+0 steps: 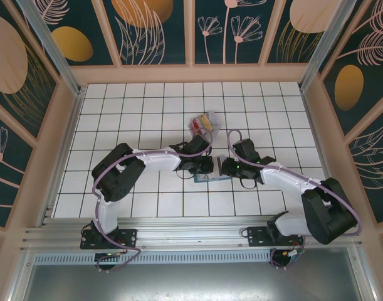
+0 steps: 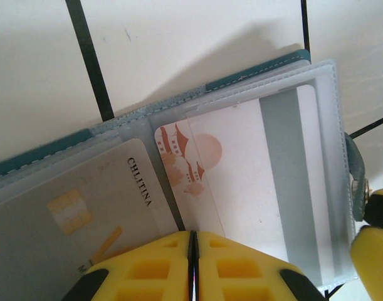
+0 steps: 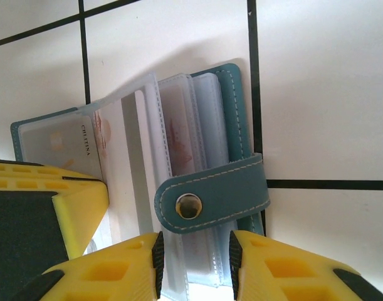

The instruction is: Put the credit cards into the card holder

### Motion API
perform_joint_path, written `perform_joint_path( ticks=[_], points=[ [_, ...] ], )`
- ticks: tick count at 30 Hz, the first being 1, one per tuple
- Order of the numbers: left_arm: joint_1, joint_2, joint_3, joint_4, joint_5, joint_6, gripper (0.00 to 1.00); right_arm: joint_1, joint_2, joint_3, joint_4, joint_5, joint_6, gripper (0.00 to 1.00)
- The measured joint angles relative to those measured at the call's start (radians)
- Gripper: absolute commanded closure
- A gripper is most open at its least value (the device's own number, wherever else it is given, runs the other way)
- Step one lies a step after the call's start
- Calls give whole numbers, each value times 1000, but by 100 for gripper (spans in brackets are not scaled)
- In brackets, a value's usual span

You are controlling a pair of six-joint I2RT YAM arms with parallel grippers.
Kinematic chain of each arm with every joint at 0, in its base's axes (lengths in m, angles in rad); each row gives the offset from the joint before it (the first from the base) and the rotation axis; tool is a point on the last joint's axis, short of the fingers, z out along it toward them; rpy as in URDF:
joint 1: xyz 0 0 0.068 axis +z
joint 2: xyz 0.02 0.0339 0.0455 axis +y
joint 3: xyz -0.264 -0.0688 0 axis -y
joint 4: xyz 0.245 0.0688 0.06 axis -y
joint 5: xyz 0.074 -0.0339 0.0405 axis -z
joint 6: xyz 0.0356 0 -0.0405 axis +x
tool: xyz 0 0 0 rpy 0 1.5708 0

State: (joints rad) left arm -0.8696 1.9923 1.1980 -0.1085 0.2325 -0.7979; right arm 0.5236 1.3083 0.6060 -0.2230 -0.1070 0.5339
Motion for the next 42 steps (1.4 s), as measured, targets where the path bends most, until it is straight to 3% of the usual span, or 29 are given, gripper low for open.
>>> perform_joint_path(
  ticks=[42],
  points=[
    [0, 0, 0, 0, 3, 0, 88, 35, 89, -3, 48, -21, 0, 65]
  ],
)
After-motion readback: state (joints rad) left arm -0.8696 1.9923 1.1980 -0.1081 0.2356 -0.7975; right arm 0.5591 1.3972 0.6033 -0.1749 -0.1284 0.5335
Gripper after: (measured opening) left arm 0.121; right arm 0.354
